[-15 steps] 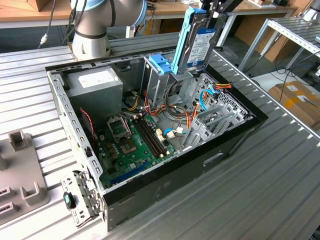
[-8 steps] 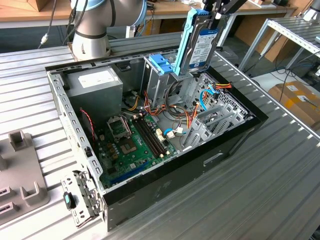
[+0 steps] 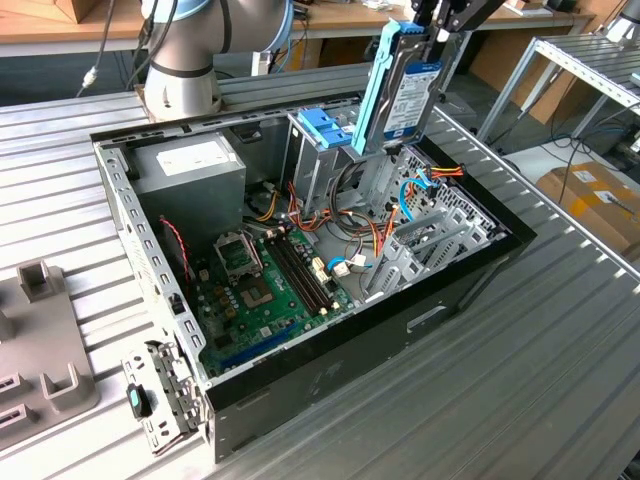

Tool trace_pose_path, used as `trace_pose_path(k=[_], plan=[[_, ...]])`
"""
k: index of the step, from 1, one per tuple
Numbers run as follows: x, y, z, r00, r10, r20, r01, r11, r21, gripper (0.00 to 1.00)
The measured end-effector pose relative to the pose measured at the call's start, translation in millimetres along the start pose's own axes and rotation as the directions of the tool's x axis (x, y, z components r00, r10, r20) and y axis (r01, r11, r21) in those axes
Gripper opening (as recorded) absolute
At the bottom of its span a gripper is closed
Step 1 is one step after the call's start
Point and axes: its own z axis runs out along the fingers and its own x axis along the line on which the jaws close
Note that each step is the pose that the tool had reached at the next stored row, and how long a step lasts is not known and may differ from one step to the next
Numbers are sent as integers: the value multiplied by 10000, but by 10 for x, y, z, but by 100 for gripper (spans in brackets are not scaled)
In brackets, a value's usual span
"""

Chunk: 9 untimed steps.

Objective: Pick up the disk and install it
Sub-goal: 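Pick up the disk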

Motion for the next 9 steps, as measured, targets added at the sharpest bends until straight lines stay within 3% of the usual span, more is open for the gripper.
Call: trace_pose_path(k=[9], plan=[[15, -4, 0, 10000, 0, 0, 0, 10000, 0, 35]])
